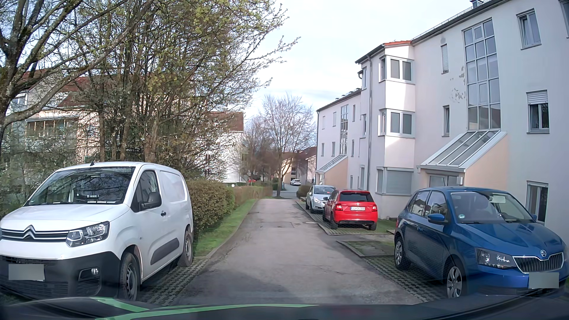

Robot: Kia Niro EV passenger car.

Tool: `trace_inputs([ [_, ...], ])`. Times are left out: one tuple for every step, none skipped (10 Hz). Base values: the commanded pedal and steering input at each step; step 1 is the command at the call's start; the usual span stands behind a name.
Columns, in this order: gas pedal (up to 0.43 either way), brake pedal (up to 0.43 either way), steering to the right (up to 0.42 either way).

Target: Follow the waypoints while adhering to traffic rules and regulations

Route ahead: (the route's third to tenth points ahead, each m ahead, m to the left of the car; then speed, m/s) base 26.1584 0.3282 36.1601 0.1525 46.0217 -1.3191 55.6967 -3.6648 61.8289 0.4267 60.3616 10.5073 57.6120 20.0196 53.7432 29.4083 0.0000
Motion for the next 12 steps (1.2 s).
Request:
trace_inputs([
  [0.0,0.677,0.006],
  [0.0,0.677,0.006],
  [0.0,0.677,0.006],
  [0.0,0.677,0.006],
  [0.0,0.677,0.006],
  [0.0,0.677,0.006],
  [0.0,0.677,0.006],
  [0.0,0.677,0.006],
  [0.0,0.683,0.006],
  [0.0,0.677,0.006],
  [0.0,0.677,0.006],
  [0.0,0.677,0.006],
])
